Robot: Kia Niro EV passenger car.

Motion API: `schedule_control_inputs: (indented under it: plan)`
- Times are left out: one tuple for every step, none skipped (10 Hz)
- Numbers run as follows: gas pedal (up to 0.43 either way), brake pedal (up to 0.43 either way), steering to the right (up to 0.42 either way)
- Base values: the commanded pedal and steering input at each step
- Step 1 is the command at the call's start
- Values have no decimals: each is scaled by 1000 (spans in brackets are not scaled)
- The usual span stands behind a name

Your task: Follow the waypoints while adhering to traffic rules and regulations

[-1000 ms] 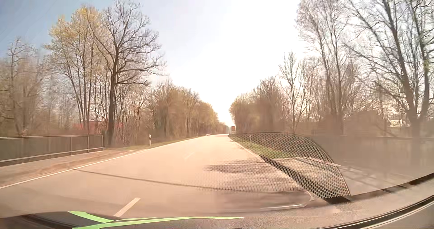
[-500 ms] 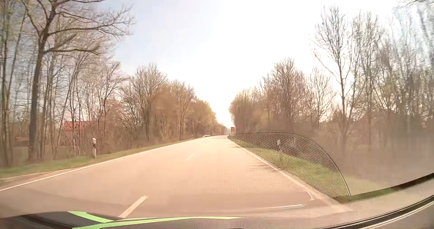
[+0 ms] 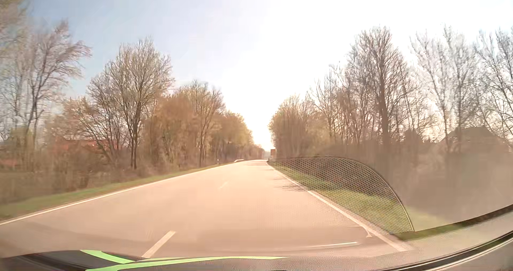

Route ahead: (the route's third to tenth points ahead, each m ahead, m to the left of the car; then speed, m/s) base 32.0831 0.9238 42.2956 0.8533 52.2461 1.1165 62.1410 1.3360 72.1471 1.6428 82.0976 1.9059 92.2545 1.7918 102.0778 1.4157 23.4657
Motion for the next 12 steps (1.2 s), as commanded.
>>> schedule_control_inputs:
  plan:
    - [268,0,3]
    - [268,0,2]
    - [268,0,0]
    - [268,0,0]
    - [268,0,0]
    - [268,0,0]
    - [268,0,0]
    - [268,0,0]
    - [268,0,0]
    - [268,0,0]
    - [268,0,0]
    - [268,0,0]
